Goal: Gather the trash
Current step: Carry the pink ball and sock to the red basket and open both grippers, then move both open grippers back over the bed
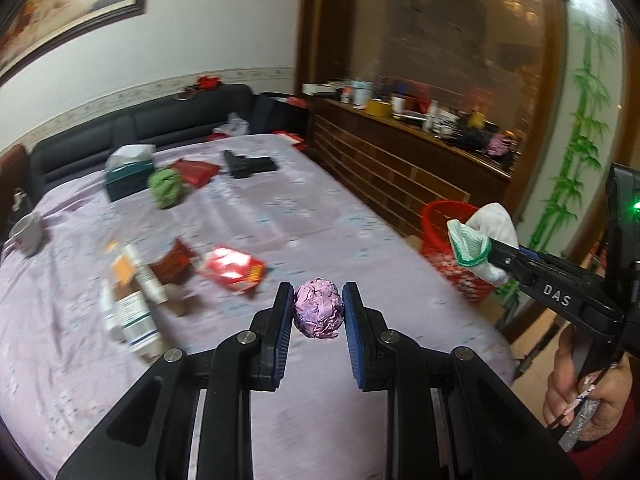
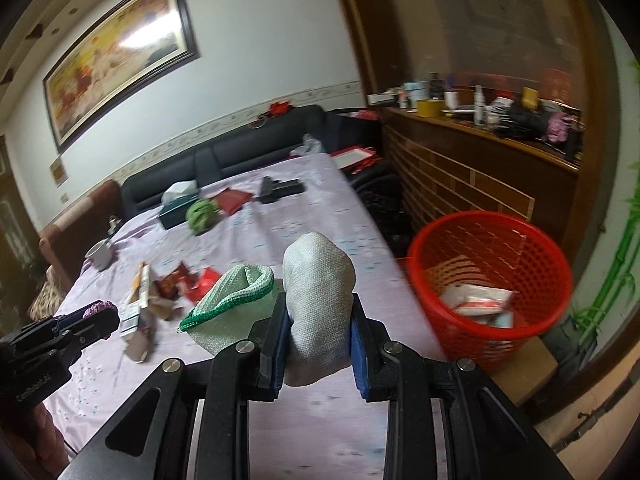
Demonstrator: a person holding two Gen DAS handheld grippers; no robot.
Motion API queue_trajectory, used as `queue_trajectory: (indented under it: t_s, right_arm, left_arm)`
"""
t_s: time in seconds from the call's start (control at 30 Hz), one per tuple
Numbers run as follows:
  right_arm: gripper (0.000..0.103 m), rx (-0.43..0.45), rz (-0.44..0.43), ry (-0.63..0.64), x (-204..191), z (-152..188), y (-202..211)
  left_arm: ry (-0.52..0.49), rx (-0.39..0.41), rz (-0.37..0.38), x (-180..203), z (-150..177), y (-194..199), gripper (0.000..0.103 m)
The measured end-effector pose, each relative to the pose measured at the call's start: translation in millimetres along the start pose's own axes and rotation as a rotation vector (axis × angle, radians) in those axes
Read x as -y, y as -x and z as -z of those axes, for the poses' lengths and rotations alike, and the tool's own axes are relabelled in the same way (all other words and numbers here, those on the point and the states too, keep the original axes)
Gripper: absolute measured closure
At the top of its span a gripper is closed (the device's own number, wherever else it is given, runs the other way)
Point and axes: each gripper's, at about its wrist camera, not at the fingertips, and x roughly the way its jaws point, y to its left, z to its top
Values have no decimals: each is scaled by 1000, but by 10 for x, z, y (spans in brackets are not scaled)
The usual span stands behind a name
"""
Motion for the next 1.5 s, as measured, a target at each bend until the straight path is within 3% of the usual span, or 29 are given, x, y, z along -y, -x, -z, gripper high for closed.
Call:
queue_trajectory:
  t_s: [0.37,0.57,0.77,0.8,0.83,0.87,0.9,1.0,1.2,1.5]
  right_arm:
    - [73,66,156,-161,1156,-350,167]
    - [72,64,158,-274,1698,-494,111]
    - [72,54,153,-324,1980,-620,-71]
    - [72,49,150,-329,2018,-640,-118]
    - [70,47,149,-332,2040,-647,-149]
    - [70,42,148,-332,2063,-665,-195]
    - [67,33,150,-329,2085,-683,-247]
    - [56,13,150,-336,2167,-703,-367]
    - [55,29,158,-332,2158,-692,-314]
    - [50,15,74,-221,1461,-536,-171]
  left_arm:
    - [-96,-56,208,1008,-493,-725,79]
    - [-92,-111,291,1454,-675,-1203,79]
    - [-88,-145,333,1782,-791,-1654,79]
    - [-81,-151,342,1806,-796,-1721,73]
    - [-77,-160,343,1814,-796,-1767,65]
    - [-71,-172,335,1820,-785,-1825,47]
    - [-65,-174,327,1801,-769,-1855,44]
    - [-70,-175,322,1717,-728,-1810,44]
    - [-39,-170,288,1417,-675,-1549,44]
    - [12,-147,179,722,-332,-973,43]
